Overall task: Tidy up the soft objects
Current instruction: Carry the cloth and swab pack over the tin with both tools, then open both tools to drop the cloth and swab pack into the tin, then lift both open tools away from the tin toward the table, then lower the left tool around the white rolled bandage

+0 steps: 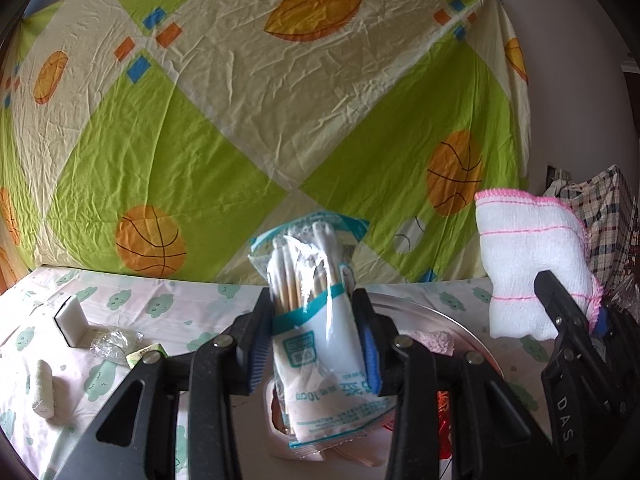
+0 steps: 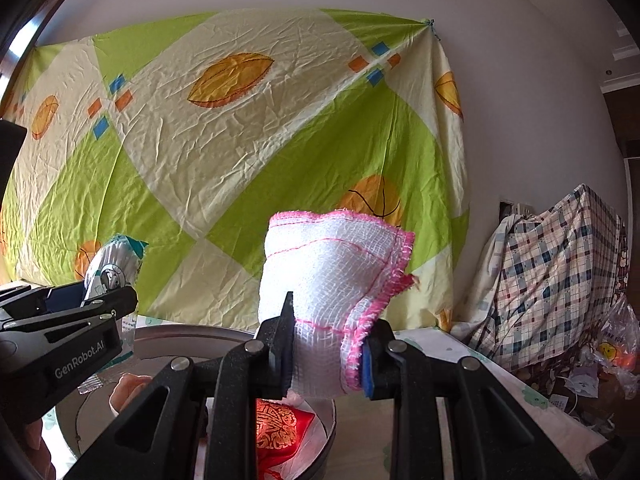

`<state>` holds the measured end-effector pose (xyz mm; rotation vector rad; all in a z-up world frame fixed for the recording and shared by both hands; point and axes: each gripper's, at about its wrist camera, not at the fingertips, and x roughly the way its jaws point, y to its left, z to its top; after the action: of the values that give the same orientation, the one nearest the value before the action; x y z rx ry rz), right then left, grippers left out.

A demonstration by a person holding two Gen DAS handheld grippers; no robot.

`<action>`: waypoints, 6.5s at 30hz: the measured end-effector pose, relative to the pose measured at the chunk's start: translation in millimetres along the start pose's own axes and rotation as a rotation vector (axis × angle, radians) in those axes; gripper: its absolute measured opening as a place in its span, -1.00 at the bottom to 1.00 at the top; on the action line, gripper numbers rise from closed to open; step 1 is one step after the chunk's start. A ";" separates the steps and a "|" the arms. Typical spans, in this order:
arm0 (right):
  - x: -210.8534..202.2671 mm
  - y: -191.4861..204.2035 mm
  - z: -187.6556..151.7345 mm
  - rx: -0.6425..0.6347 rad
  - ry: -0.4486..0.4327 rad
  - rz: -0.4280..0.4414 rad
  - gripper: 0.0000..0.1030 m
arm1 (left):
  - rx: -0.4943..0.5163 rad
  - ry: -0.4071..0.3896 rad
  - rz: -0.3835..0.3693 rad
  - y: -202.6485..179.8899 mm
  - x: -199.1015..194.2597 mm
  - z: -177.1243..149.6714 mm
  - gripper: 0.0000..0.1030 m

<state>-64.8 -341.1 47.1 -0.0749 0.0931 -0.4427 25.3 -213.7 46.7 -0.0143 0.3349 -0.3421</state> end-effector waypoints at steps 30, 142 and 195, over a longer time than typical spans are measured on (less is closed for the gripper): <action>69.2 28.9 -13.6 -0.057 0.218 0.160 -0.47 | 0.021 0.175 0.064 7.7 43.2 -6.7 -0.30; -58.4 131.5 -3.9 0.195 -0.081 0.079 0.86 | -0.028 -0.006 0.290 178.2 -32.9 -39.1 0.99; -33.0 211.7 -2.6 0.231 0.036 0.289 0.86 | -0.368 0.431 0.275 306.1 16.0 -73.0 0.15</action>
<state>-5.0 -136.3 27.4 0.1726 0.0862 -0.1642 115.9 72.6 -48.8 -0.2561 0.8151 -0.0025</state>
